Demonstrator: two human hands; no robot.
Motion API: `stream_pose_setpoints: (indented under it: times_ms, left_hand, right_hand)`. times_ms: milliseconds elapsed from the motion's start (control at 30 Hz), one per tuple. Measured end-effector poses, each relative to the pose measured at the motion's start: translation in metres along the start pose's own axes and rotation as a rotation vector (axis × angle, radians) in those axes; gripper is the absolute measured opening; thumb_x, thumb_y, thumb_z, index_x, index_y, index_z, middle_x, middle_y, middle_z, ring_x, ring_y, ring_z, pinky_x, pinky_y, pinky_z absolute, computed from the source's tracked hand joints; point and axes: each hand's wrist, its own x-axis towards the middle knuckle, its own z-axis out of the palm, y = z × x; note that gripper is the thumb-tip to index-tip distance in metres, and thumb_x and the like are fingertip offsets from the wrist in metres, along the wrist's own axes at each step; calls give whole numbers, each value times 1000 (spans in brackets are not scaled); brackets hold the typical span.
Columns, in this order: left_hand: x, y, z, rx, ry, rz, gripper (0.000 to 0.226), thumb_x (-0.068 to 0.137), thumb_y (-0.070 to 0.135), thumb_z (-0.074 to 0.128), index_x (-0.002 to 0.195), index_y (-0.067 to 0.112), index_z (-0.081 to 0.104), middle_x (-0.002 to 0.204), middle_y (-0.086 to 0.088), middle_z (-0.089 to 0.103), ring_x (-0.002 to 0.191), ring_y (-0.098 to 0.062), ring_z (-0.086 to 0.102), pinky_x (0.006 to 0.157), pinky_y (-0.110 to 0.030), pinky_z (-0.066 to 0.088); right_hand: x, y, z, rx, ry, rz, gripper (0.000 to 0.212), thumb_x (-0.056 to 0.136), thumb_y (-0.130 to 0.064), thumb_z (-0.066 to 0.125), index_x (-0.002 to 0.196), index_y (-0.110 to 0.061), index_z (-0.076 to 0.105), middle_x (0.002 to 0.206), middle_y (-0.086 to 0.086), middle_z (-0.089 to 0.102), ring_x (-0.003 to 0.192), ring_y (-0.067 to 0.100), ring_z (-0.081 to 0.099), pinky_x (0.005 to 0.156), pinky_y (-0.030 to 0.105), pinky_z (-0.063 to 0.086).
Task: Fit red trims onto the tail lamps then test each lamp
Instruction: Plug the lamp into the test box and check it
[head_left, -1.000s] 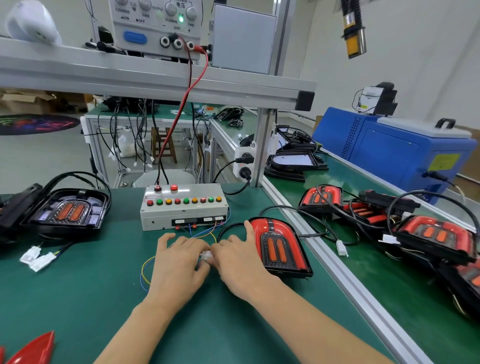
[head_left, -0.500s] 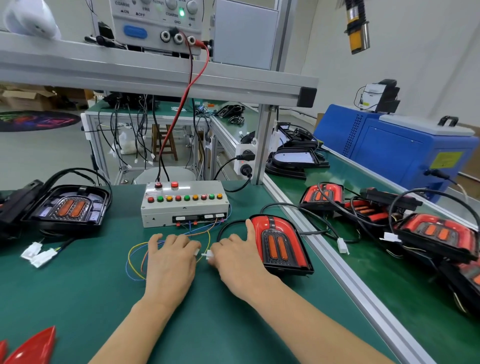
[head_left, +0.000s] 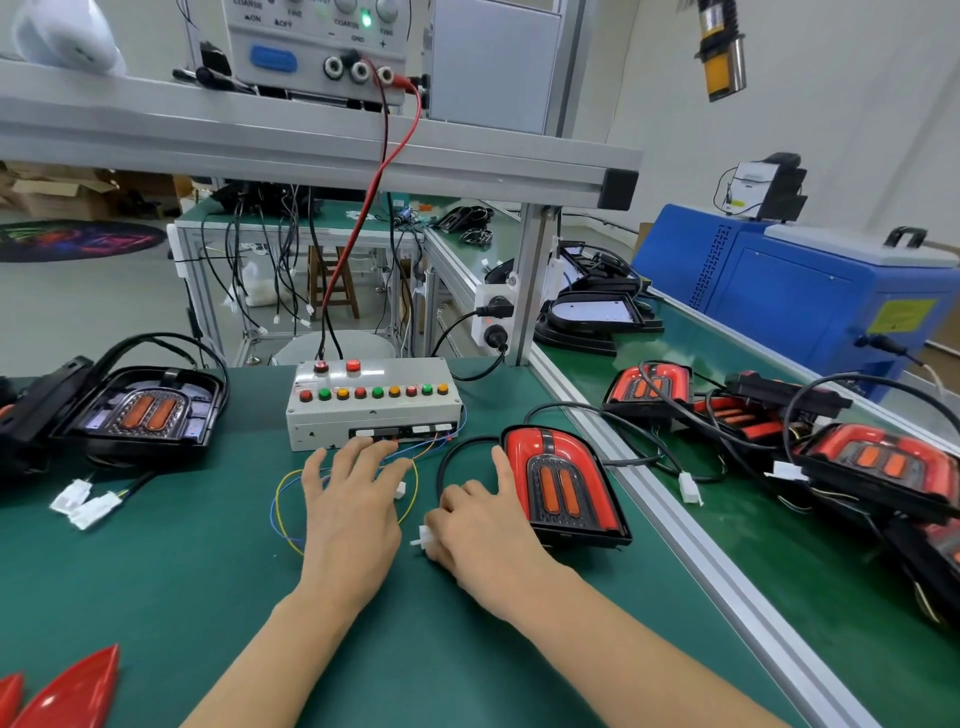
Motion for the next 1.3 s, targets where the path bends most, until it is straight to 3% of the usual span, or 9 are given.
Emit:
stream_pose_setpoints:
  times_ms: [133, 267, 367, 467, 600, 800, 1000, 1200, 1300]
  left_hand:
    - [-1, 4, -7, -142, 27, 59, 38, 63, -6, 53, 91, 9, 74, 93, -3, 70, 87, -29, 66, 85, -36, 35]
    - [-2, 11, -18, -277, -7, 77, 33, 68, -6, 52, 91, 6, 73, 89, -4, 68, 78, -30, 64, 66, -40, 50]
    - [-4, 16, -20, -383, -53, 25, 29, 82, -6, 51, 97, 7, 72, 95, -1, 67, 81, -28, 63, 69, -39, 51]
    - [-4, 22, -16, -427, -211, -115, 24, 96, 15, 49, 114, 18, 65, 107, 8, 64, 98, -19, 60, 82, -33, 47]
    - [-4, 35, -5, -331, -447, -205, 40, 98, 39, 41, 135, 25, 45, 124, 4, 58, 113, -16, 52, 92, -29, 40]
    - [-9, 45, 15, -119, -542, -147, 63, 96, 52, 33, 148, 18, 24, 148, 0, 37, 138, -18, 22, 114, -34, 15]
    - [-8, 53, 17, -2, -611, -132, 69, 93, 56, 33, 148, 17, 21, 150, -5, 33, 137, -29, 19, 111, -48, 16]
    - [-2, 51, 10, -24, -635, -142, 63, 92, 46, 41, 144, 14, 25, 143, -8, 40, 131, -34, 24, 105, -50, 22]
    - [1, 49, 9, -46, -597, -136, 59, 88, 36, 46, 141, 14, 30, 141, -7, 42, 126, -32, 30, 102, -46, 25]
  right_hand:
    - [-6, 5, -2, 54, 40, -2, 37, 99, -35, 44, 130, -17, 51, 125, 7, 55, 121, 28, 45, 110, 54, -22]
    - [-23, 22, -7, 299, 241, 59, 40, 96, -38, 51, 134, -25, 52, 127, -5, 56, 125, 16, 45, 110, 41, -23]
    - [-39, 47, -6, 492, 449, 238, 37, 93, -35, 59, 129, -28, 59, 127, -7, 57, 125, 12, 47, 115, 31, -6]
    - [-53, 77, 0, 663, 556, 478, 35, 94, -30, 60, 128, -23, 59, 127, -4, 57, 122, 16, 49, 114, 38, 23]
    - [-70, 101, 21, 972, 465, 737, 54, 94, -34, 59, 145, -27, 41, 143, -6, 49, 129, 8, 40, 106, 28, 26]
    - [-75, 102, 42, 1233, 255, 861, 75, 83, -62, 54, 149, -40, 25, 142, -4, 51, 131, 21, 45, 108, 41, 29]
    - [-73, 97, 48, 1259, 288, 867, 89, 61, -76, 55, 142, -44, 36, 142, -1, 49, 134, 22, 42, 112, 46, 28]
    - [-71, 99, 66, 1176, 321, 864, 70, 64, -75, 57, 129, -53, 43, 144, -3, 49, 138, 27, 37, 116, 53, 25]
    - [-67, 97, 69, 1147, 329, 824, 69, 75, -69, 58, 137, -45, 38, 144, -1, 49, 139, 30, 34, 116, 54, 24]
